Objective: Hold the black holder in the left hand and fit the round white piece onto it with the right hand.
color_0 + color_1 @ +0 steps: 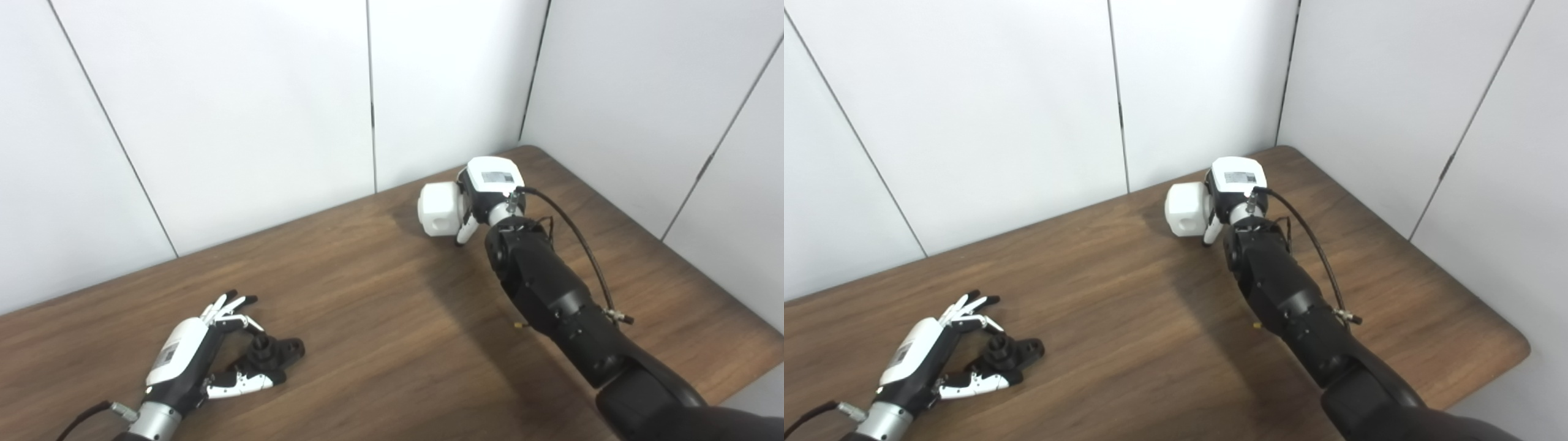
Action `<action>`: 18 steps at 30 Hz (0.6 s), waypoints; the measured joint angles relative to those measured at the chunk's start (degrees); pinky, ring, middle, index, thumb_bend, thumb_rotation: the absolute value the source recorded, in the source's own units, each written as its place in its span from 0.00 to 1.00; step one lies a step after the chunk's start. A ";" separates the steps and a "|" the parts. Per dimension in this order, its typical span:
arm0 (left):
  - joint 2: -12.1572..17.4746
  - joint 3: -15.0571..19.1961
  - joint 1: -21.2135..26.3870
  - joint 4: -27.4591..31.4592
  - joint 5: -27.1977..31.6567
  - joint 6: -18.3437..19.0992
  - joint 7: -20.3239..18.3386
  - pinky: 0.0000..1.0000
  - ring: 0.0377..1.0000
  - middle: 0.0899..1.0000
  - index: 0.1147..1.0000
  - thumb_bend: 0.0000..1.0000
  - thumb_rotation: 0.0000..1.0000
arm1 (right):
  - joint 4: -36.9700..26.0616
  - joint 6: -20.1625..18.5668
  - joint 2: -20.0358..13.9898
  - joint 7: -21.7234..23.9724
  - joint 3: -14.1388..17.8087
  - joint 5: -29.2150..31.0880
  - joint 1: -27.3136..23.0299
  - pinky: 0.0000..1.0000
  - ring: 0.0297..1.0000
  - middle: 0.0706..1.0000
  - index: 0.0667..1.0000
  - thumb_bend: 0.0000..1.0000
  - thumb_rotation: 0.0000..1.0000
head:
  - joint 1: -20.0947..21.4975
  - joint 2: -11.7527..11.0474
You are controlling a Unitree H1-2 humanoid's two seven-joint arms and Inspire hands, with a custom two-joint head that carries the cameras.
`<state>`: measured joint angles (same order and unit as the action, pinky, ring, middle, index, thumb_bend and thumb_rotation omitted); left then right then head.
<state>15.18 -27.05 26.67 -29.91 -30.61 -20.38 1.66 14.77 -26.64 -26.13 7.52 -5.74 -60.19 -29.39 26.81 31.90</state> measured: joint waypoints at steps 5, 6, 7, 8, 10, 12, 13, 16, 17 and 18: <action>-0.13 -0.01 0.03 -0.01 -0.63 -0.01 0.29 1.00 1.00 0.90 0.42 0.52 0.06 | -8.18 -0.07 0.28 6.75 -1.32 1.03 -0.84 0.72 0.76 0.70 0.44 0.52 0.13 | -1.93 0.79; -0.15 -0.01 0.04 -0.01 -0.70 -0.01 0.29 1.00 1.00 0.90 0.41 0.52 0.06 | -9.40 -0.06 0.39 8.59 -1.57 0.99 -1.32 0.72 0.76 0.70 0.44 0.52 0.13 | -2.28 0.79; -0.18 0.00 0.04 -0.02 -0.78 0.00 0.29 1.00 1.00 0.90 0.41 0.52 0.06 | -10.80 -0.06 0.64 10.75 -1.75 0.84 -1.93 0.72 0.76 0.70 0.44 0.52 0.13 | -2.37 0.79; -0.20 0.00 0.05 -0.03 -0.85 0.00 0.30 1.00 1.00 0.90 0.41 0.52 0.06 | -11.72 -0.08 1.01 12.17 -2.00 0.47 -2.67 0.72 0.76 0.70 0.44 0.52 0.13 | -2.46 0.70; -0.29 -0.01 0.10 -0.12 -0.90 0.00 0.30 1.00 1.00 0.90 0.41 0.52 0.06 | -12.68 -0.07 1.63 13.62 -2.82 -0.05 -4.17 0.72 0.76 0.70 0.44 0.52 0.13 | -2.72 0.70; -0.63 -0.07 0.26 -0.23 -1.16 0.02 0.28 1.00 1.00 0.90 0.41 0.52 0.06 | -12.66 -0.07 2.02 14.60 -3.28 -0.27 -5.54 0.74 0.76 0.71 0.44 0.52 0.13 | -2.99 0.70; -0.84 -0.07 0.33 -0.24 -1.45 0.03 0.28 1.00 1.00 0.90 0.41 0.52 0.06 | -12.66 -0.06 2.04 14.70 -3.49 -0.31 -5.91 0.74 0.77 0.71 0.44 0.52 0.13 | -3.34 0.62; -1.41 -0.06 0.48 -0.31 -1.93 0.04 0.29 1.00 1.00 0.90 0.41 0.52 0.06 | -12.66 -0.06 2.04 14.69 -3.78 -0.30 -6.17 0.73 0.77 0.72 0.44 0.52 0.13 | -3.52 0.62; -1.40 -0.02 0.48 -0.31 -1.93 0.05 0.29 1.00 1.00 0.90 0.41 0.52 0.06 | -12.66 -0.02 2.02 14.69 -3.96 -0.30 -6.16 0.72 0.77 0.72 0.44 0.52 0.13 | -3.86 0.70; -1.39 0.03 0.45 -0.32 -1.93 0.05 0.29 1.00 1.00 0.90 0.41 0.52 0.06 | -12.66 0.01 1.98 14.68 -4.06 -0.30 -6.13 0.72 0.76 0.71 0.44 0.52 0.13 | -3.95 0.79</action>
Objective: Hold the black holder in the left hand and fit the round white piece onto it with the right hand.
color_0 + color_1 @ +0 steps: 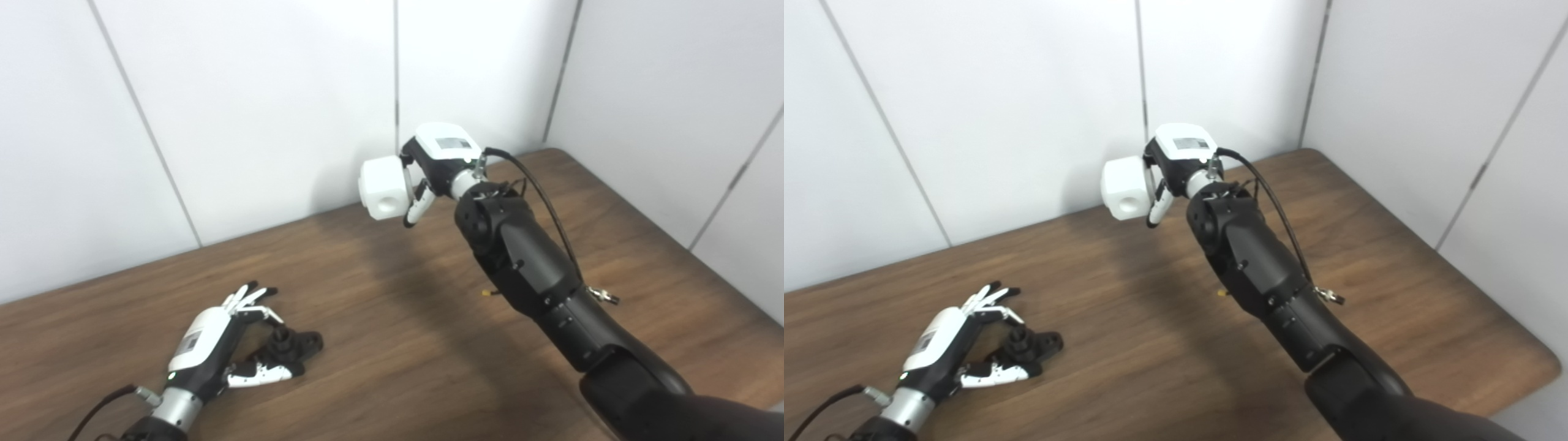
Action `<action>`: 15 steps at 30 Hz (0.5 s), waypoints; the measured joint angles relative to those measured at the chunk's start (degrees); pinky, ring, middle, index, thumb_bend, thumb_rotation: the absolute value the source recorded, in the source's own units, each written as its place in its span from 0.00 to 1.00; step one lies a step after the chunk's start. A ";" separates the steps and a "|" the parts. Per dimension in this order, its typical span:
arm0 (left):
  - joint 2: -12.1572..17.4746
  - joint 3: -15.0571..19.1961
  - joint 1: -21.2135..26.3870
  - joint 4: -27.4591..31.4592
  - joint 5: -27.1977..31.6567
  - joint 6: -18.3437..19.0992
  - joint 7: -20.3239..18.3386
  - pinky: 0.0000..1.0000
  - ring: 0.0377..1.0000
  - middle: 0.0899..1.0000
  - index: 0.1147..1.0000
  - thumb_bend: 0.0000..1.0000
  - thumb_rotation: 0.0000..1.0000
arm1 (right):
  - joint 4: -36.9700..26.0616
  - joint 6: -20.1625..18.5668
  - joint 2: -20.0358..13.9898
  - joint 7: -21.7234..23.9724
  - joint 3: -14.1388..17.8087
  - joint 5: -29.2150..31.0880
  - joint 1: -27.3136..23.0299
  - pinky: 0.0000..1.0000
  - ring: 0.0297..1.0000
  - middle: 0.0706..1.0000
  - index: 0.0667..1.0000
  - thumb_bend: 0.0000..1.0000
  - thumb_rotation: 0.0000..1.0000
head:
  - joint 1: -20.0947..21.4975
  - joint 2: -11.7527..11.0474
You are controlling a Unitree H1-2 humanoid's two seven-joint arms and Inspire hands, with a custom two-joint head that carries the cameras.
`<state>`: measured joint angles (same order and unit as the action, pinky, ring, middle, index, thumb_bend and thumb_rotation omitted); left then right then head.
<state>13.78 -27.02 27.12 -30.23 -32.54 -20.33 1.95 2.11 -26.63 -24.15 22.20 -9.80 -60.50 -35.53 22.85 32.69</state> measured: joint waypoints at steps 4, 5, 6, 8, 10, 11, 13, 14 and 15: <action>-0.04 0.05 -0.05 0.01 -0.01 0.23 0.00 1.00 1.00 0.90 0.41 0.52 0.06 | -0.02 0.22 -1.60 0.05 -0.39 0.08 -0.01 0.69 0.75 0.71 0.44 0.52 0.13 | -1.05 0.70; -0.07 0.05 -0.04 0.02 -0.02 0.29 -0.01 1.00 1.00 0.90 0.41 0.52 0.06 | -0.09 0.57 -2.42 0.47 -0.63 0.41 -0.05 0.69 0.76 0.71 0.44 0.52 0.13 | -1.40 0.97; -0.07 0.05 -0.04 0.02 -0.03 0.31 -0.01 1.00 1.00 0.90 0.41 0.52 0.06 | -0.24 1.11 -3.31 1.34 -0.86 0.80 -0.14 0.69 0.76 0.71 0.44 0.52 0.13 | -1.41 0.97; -0.05 0.07 -0.08 0.03 -0.02 0.36 0.02 1.00 1.00 0.90 0.41 0.52 0.06 | -0.84 1.85 -5.16 3.51 -1.62 1.36 -0.62 0.71 0.76 0.72 0.44 0.52 0.13 | -1.41 0.97; 0.00 0.24 -0.25 0.15 -0.02 0.52 0.07 1.00 1.00 0.90 0.41 0.52 0.06 | -2.21 2.65 -6.82 6.46 -2.99 1.45 -1.71 0.70 0.77 0.72 0.44 0.53 0.13 | -1.76 1.41; 0.01 0.31 -0.30 0.18 -0.02 0.67 0.10 1.00 1.00 0.90 0.41 0.52 0.06 | -2.53 3.14 -7.19 7.65 -3.81 1.39 -2.51 0.71 0.77 0.72 0.44 0.53 0.14 | -2.02 1.58; -0.06 0.36 -0.32 0.23 -0.02 0.96 0.10 1.00 1.00 0.90 0.42 0.52 0.06 | -3.39 4.76 -8.26 10.10 -5.86 1.42 -4.10 0.73 0.79 0.73 0.44 0.53 0.14 | -2.46 1.67; -0.11 0.36 -0.31 0.26 -0.02 1.07 0.08 1.00 1.00 0.90 0.42 0.52 0.06 | -3.72 5.62 -8.61 11.45 -6.67 1.52 -5.00 0.74 0.80 0.73 0.44 0.53 0.14 | -2.55 1.67; -0.16 0.32 -0.31 0.31 -0.02 1.22 0.07 1.00 1.00 0.90 0.42 0.52 0.06 | -3.86 6.72 -8.85 12.35 -7.41 1.81 -5.86 0.73 0.79 0.73 0.44 0.53 0.14 | -2.64 1.76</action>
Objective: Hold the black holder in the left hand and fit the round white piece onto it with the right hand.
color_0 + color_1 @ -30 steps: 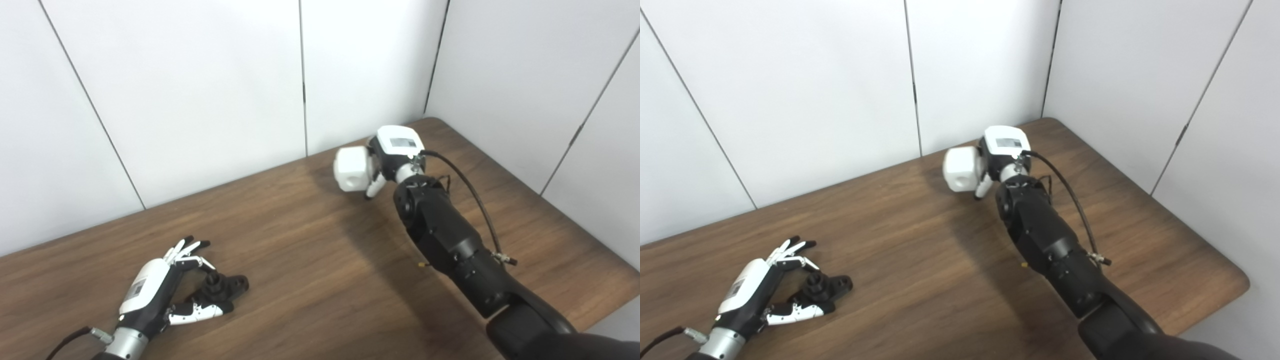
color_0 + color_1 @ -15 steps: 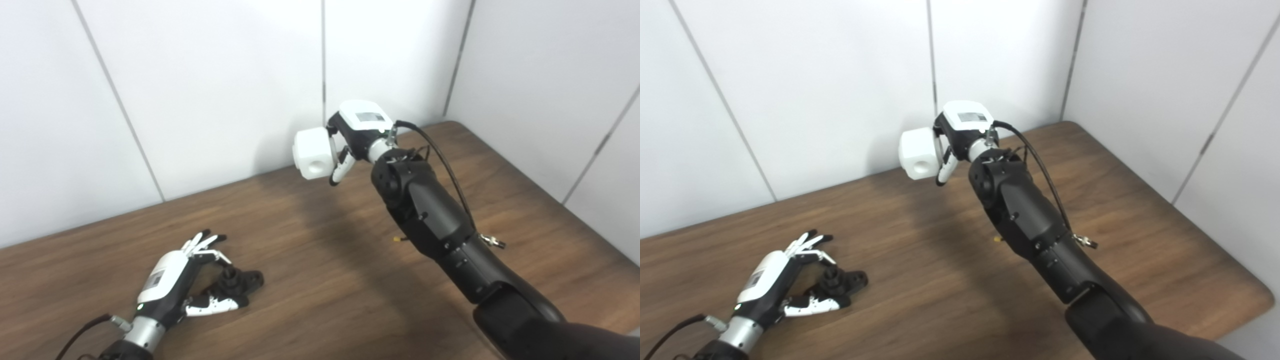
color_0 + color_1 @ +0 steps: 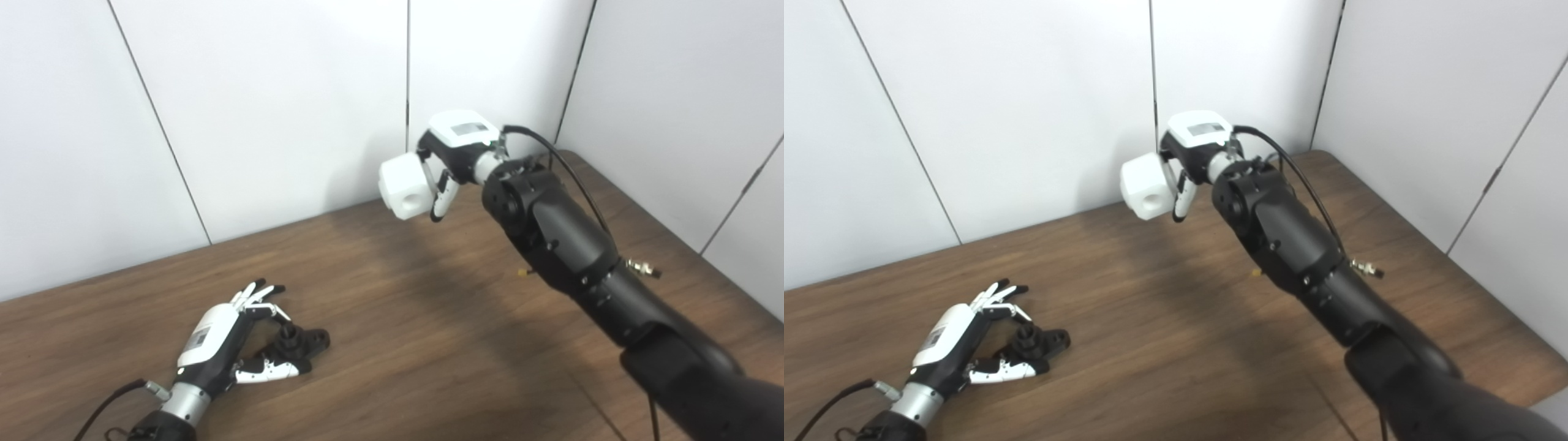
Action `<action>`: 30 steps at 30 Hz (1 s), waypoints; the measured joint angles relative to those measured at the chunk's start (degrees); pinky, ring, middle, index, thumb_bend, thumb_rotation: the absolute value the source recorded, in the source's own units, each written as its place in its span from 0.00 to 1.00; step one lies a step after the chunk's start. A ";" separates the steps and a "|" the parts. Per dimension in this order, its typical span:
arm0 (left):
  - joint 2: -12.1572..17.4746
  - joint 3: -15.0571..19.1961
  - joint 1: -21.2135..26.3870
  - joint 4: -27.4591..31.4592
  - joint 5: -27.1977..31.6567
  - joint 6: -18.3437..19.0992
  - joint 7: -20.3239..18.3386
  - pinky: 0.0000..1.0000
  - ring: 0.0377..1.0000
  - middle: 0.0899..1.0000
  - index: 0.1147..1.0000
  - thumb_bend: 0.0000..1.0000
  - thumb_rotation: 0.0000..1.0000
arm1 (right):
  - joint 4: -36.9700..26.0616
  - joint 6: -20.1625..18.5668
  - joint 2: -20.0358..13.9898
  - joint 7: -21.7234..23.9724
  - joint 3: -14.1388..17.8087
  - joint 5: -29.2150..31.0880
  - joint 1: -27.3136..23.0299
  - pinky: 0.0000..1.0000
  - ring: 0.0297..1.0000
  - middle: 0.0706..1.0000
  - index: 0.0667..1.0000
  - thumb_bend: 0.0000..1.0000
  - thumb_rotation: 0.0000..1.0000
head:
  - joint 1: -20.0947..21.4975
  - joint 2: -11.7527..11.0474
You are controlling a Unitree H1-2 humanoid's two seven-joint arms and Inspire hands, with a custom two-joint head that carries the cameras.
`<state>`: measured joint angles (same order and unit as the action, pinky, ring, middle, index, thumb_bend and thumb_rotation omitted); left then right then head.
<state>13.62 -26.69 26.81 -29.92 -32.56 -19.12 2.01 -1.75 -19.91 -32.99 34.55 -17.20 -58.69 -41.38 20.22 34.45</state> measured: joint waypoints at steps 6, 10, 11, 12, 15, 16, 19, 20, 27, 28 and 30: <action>-0.45 -0.22 0.06 0.38 -0.05 0.69 -0.21 1.00 1.00 0.90 0.42 0.52 0.06 | -0.54 5.21 -1.21 8.13 -3.17 2.84 -4.60 0.81 0.82 0.74 0.44 0.53 0.14 | -0.09 0.00; -0.48 -0.19 0.01 0.40 -0.04 0.87 -0.21 1.00 1.00 0.90 0.42 0.52 0.06 | -0.82 9.07 -4.07 14.38 -6.64 0.82 -6.92 0.91 0.86 0.76 0.45 0.53 0.14 | 0.00 0.09; -0.46 -0.19 -0.01 0.44 -0.04 0.89 -0.21 1.00 1.00 0.90 0.42 0.52 0.06 | -0.78 10.16 -4.85 15.58 -7.48 0.37 -7.50 0.93 0.87 0.77 0.45 0.53 0.14 | 0.17 0.09; -0.46 -0.19 -0.02 0.48 -0.04 0.90 -0.21 1.00 1.00 0.90 0.42 0.52 0.06 | -0.74 11.70 -5.84 16.43 -8.19 -0.15 -7.98 0.93 0.86 0.76 0.45 0.53 0.14 | 0.26 0.00; -0.41 -0.22 -0.06 0.58 -0.04 0.93 -0.20 1.00 1.00 0.90 0.42 0.52 0.06 | -0.02 16.18 -7.76 17.43 -9.78 -1.92 -9.17 0.95 0.86 0.76 0.45 0.53 0.14 | 0.44 -0.09; -0.40 -0.22 -0.07 0.58 -0.04 0.93 -0.20 1.00 1.00 0.90 0.42 0.52 0.06 | 0.33 17.20 -8.09 17.54 -9.98 -2.50 -9.31 0.95 0.86 0.76 0.45 0.53 0.14 | 0.44 -0.09; -0.36 -0.19 -0.10 0.58 -0.01 0.94 -0.20 1.00 1.00 0.90 0.41 0.52 0.06 | 1.54 19.67 -8.32 17.55 -10.60 -4.96 -9.45 0.93 0.86 0.76 0.44 0.53 0.14 | 0.61 0.00; -0.37 -0.19 -0.10 0.58 0.00 0.93 -0.20 1.00 1.00 0.90 0.41 0.52 0.06 | 2.06 20.30 -8.31 17.55 -10.74 -5.59 -9.46 0.92 0.85 0.76 0.44 0.53 0.14 | 0.61 -0.09; -0.30 -0.19 -0.19 0.78 0.01 0.95 -0.21 1.00 1.00 0.89 0.41 0.52 0.06 | 4.36 22.32 -8.39 16.93 -10.85 -11.67 -9.43 0.96 0.85 0.75 0.44 0.53 0.15 | 1.76 0.00; -0.28 -0.18 -0.24 0.89 0.01 0.96 -0.22 1.00 1.00 0.89 0.41 0.52 0.06 | 4.46 22.44 -8.62 16.94 -11.06 -13.40 -9.40 0.95 0.85 0.75 0.44 0.53 0.15 | 1.76 0.09; -0.23 -0.15 -0.37 1.14 0.01 1.04 -0.24 1.00 1.00 0.89 0.41 0.52 0.06 | 4.65 22.71 -9.35 16.90 -11.76 -16.62 -9.40 0.92 0.83 0.74 0.44 0.53 0.15 | 1.84 0.09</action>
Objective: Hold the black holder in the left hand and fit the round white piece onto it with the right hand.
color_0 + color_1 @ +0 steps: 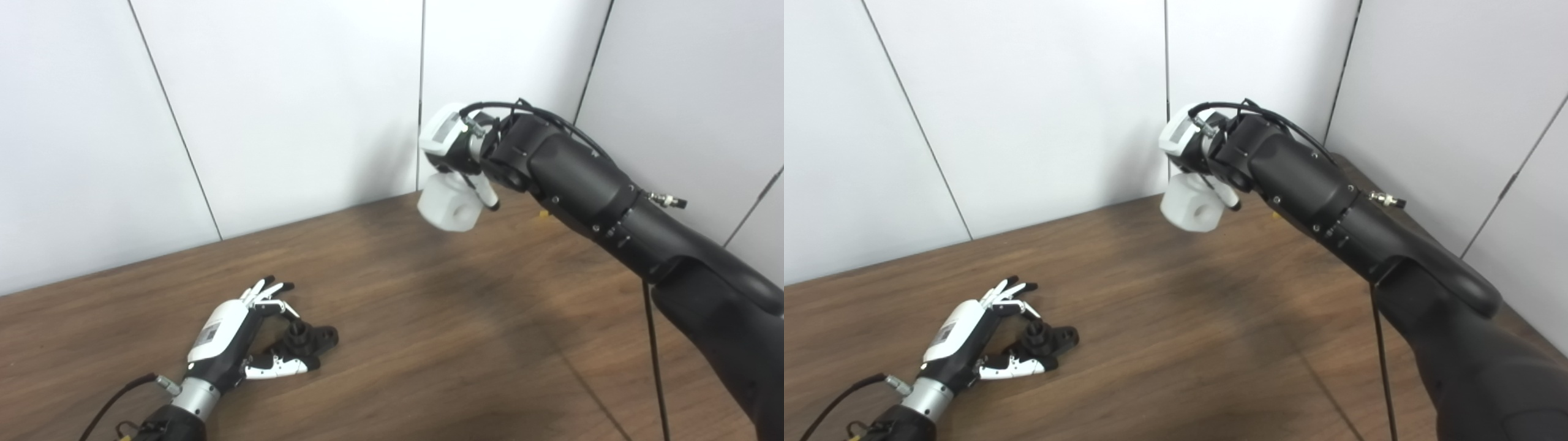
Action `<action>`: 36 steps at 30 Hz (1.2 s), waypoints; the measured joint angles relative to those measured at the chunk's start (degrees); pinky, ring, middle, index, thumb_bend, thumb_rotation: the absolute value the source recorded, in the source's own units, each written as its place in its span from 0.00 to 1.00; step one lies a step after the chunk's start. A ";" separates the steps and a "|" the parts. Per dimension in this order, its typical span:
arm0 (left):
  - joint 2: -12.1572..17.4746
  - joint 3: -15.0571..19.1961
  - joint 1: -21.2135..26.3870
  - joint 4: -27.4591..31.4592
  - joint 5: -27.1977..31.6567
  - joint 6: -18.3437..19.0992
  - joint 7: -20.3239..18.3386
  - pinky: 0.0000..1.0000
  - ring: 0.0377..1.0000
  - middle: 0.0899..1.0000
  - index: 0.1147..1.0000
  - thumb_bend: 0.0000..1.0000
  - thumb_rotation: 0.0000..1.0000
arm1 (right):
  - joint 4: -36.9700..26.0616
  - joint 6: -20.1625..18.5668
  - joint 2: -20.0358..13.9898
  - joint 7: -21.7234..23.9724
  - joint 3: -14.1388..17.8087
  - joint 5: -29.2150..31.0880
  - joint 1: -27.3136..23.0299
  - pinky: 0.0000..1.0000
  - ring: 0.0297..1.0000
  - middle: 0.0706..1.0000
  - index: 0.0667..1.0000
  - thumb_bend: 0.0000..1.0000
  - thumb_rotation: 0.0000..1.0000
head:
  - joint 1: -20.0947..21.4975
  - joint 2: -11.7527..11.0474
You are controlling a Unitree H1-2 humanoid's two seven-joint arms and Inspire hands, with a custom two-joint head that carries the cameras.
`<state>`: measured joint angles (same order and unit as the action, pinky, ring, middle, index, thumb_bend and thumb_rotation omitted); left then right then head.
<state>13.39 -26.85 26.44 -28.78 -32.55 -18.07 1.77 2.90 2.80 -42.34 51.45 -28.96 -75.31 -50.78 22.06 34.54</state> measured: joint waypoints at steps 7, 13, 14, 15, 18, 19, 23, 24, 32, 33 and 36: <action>0.49 0.04 -0.56 0.88 0.00 0.40 0.09 1.00 1.00 0.90 0.41 0.52 0.06 | 2.37 1.65 -1.64 -0.21 -2.83 -10.71 0.71 0.94 0.84 0.73 0.45 0.53 0.14 | 0.35 0.53; 0.53 0.05 -0.91 1.59 0.06 1.22 0.04 1.00 1.00 0.90 0.41 0.52 0.06 | 5.04 2.65 -1.63 -1.38 -6.82 -19.16 1.77 0.96 0.83 0.70 0.45 0.52 0.14 | 0.70 0.79; 0.52 0.04 -0.93 1.63 0.09 1.30 0.04 1.00 1.00 0.90 0.41 0.52 0.06 | 5.48 3.13 -1.64 -2.44 -7.41 -20.55 2.08 0.96 0.82 0.69 0.45 0.52 0.14 | 0.70 0.79; 0.51 0.02 -0.96 1.70 0.11 1.39 0.04 1.00 1.00 0.90 0.41 0.52 0.06 | 5.69 3.21 -1.63 -3.56 -7.76 -21.35 2.63 0.97 0.82 0.69 0.45 0.52 0.14 | 1.05 0.88; 0.46 -0.01 -1.04 1.87 0.15 1.54 -0.01 1.00 1.00 0.90 0.41 0.52 0.06 | 5.86 3.20 -1.48 -6.26 -7.92 -23.09 4.74 0.99 0.82 0.69 0.45 0.52 0.14 | 0.97 1.05; 0.46 -0.01 -1.12 1.97 0.15 1.60 -0.01 1.00 1.00 0.90 0.41 0.52 0.06 | 5.87 3.20 -1.34 -6.37 -7.91 -23.28 5.36 1.00 0.83 0.70 0.45 0.52 0.14 | 0.97 1.14; 0.70 0.03 -1.55 2.72 0.17 2.07 0.00 1.00 1.00 0.90 0.41 0.52 0.06 | 5.86 3.21 -0.16 -6.38 -7.93 -24.01 6.94 1.00 0.84 0.71 0.45 0.52 0.15 | 0.79 1.41; 0.70 0.03 -1.60 2.85 0.17 2.15 0.00 1.00 1.00 0.90 0.41 0.52 0.06 | 5.86 3.21 0.01 -6.38 -7.93 -24.11 7.07 1.00 0.85 0.71 0.45 0.52 0.14 | 0.79 1.41; 0.67 -0.09 -1.79 3.33 0.19 2.64 -0.04 1.00 1.00 0.90 0.41 0.52 0.06 | 5.82 3.18 1.11 -6.33 -6.81 -24.19 8.50 0.99 0.83 0.70 0.45 0.52 0.14 | 0.53 2.20; 0.67 -0.12 -1.79 3.35 0.19 2.67 -0.04 1.00 1.00 0.90 0.41 0.52 0.06 | 5.79 3.18 1.24 -6.34 -6.66 -24.22 8.85 0.99 0.83 0.70 0.45 0.52 0.14 | 0.53 2.20; 0.67 -0.15 -1.79 3.38 0.19 2.84 -0.04 1.00 1.00 0.90 0.41 0.52 0.06 | 5.77 3.16 1.26 -6.37 -5.99 -24.27 9.37 0.98 0.82 0.69 0.44 0.52 0.14 | 0.53 2.20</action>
<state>14.06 -27.00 24.66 -25.41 -32.36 -15.23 1.74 8.66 5.96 -41.08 45.08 -34.96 -99.59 -41.41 22.59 36.74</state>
